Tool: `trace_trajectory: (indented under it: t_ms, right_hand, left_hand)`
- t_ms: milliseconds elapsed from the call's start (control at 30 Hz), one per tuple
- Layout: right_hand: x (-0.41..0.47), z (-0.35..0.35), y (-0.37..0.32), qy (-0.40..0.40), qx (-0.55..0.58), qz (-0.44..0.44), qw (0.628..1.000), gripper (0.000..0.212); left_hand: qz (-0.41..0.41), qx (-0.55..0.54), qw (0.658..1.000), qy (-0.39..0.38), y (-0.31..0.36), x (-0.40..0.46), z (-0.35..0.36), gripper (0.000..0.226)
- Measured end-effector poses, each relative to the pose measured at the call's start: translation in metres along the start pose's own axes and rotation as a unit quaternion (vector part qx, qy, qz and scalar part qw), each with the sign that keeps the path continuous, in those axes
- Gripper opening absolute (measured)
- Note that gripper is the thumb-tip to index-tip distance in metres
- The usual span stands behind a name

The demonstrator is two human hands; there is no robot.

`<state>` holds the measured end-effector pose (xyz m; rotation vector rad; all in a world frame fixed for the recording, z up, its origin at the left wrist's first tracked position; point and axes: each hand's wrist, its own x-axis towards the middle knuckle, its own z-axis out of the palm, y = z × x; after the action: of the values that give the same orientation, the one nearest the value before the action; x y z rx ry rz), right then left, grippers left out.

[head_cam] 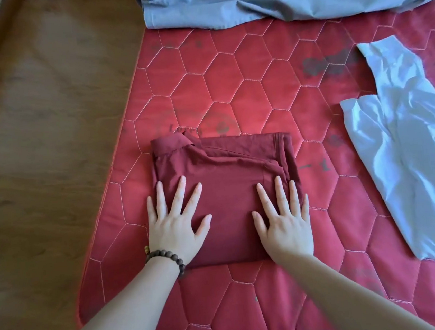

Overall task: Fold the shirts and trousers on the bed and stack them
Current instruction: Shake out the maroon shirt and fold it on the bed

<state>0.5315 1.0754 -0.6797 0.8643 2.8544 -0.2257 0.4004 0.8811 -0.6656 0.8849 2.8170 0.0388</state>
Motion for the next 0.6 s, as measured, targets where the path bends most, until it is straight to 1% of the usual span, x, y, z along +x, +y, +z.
trace_trajectory:
  t_ms: [167, 267, 333, 433, 467, 533, 600]
  right_hand:
    - [0.023, -0.006, -0.008, 0.009, 0.015, -0.015, 1.0, 0.06]
    - [0.026, -0.011, -0.009, -0.011, 0.004, -0.017, 1.0, 0.059]
    - [0.024, -0.017, -0.007, -0.045, 0.001, -0.02, 0.999, 0.06]
    - [0.017, -0.038, 0.001, -0.126, 0.019, -0.043, 0.991, 0.059]
    - [0.012, -0.05, 0.007, -0.154, 0.03, -0.052, 0.986, 0.058]
    - [-0.001, -0.078, 0.025, -0.202, 0.053, -0.053, 0.977, 0.057]
    - [-0.019, -0.111, 0.049, -0.213, 0.072, -0.024, 0.974, 0.054]
  left_hand:
    - [-0.006, -0.029, 0.999, 0.028, -0.003, 0.016, -0.003, 0.066]
    - [-0.012, -0.009, 1.0, 0.013, -0.003, 0.019, -0.006, 0.066]
    - [-0.03, 0.005, 0.999, -0.016, 0.005, 0.018, -0.014, 0.068]
    - [-0.068, 0.016, 0.994, -0.086, 0.03, 0.014, -0.031, 0.068]
    - [-0.069, 0.01, 0.992, -0.106, 0.041, 0.012, -0.039, 0.067]
    - [-0.044, -0.019, 0.988, -0.144, 0.07, 0.005, -0.06, 0.063]
    - [-0.002, -0.055, 0.984, -0.17, 0.103, -0.002, -0.084, 0.061]
